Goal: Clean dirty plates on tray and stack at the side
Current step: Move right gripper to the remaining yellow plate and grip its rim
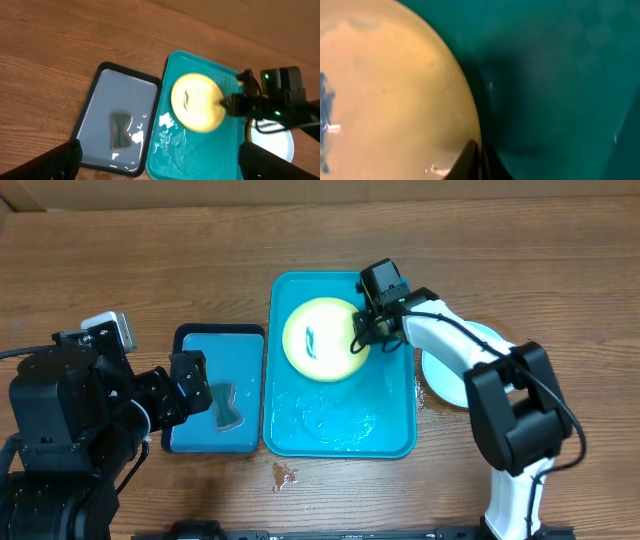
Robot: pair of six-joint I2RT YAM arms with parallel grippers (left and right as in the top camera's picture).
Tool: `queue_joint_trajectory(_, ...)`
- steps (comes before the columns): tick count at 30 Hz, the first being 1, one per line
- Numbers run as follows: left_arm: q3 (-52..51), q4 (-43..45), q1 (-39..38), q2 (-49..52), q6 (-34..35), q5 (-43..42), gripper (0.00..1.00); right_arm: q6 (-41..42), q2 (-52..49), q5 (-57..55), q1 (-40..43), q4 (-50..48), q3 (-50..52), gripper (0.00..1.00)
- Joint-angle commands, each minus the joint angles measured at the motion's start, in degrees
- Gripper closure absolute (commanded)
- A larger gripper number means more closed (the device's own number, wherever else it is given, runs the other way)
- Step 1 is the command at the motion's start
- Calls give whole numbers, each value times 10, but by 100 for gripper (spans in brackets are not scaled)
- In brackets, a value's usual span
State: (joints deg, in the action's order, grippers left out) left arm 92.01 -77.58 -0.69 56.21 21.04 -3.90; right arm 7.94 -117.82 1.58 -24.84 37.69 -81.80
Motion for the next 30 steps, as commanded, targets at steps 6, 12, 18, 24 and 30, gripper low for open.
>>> queue_joint_trajectory(6, 6, -2, 4, 5, -33, 0, 0, 66, 110, 27, 0, 206, 3, 96)
queue_joint_trajectory(12, -17, -29, 4, 35, -43, 4, 0, 140, 109, 85, -12, 201, 53, 96)
queue_joint_trajectory(18, -69, -60, 4, 82, 9, 100, 0, 161, 109, 75, -23, 61, 146, 92)
queue_joint_trajectory(24, -172, -12, 4, 129, 6, 104, 0, 150, 140, 72, -16, 98, 130, 69)
queue_joint_trajectory(30, -278, 126, 4, 178, -26, 43, 0, 141, 261, 49, -16, 127, 118, 62)
